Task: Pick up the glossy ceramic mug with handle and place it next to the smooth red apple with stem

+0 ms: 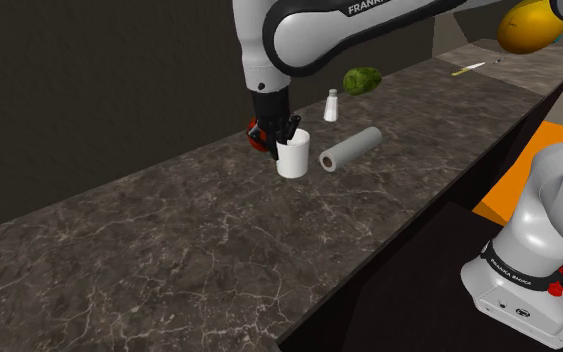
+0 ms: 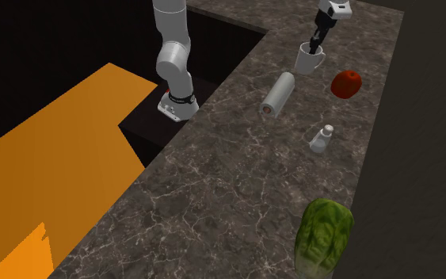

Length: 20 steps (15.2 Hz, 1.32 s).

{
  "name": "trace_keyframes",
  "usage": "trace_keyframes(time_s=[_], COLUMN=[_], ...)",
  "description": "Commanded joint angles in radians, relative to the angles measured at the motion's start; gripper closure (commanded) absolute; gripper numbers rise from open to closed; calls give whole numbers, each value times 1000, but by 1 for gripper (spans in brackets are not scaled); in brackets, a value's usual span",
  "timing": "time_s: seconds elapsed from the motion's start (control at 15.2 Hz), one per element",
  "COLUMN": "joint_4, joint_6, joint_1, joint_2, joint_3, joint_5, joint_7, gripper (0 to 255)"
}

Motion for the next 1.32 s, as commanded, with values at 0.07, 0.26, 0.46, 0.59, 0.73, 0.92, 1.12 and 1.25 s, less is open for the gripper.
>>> trace_keyframes(time_s=[0.07, 0.26, 0.46, 0.59, 0.73, 0.92, 1.12, 1.25], joint_4=[-29, -29, -29, -29, -29, -29, 64, 91], joint_6=[36, 36, 36, 36, 36, 36, -63, -90], joint_1=[0, 0, 0, 0, 0, 0, 2, 3], joint_2=[6, 6, 6, 6, 6, 6, 0, 1], joint_3=[-1, -1, -1, -1, -1, -1, 1, 2], joint_5=[-2, -2, -2, -2, -2, -2, 1, 1], joint_7=[2, 2, 2, 2, 2, 2, 0, -1], gripper=[255, 255, 255, 0, 0, 0, 0, 0])
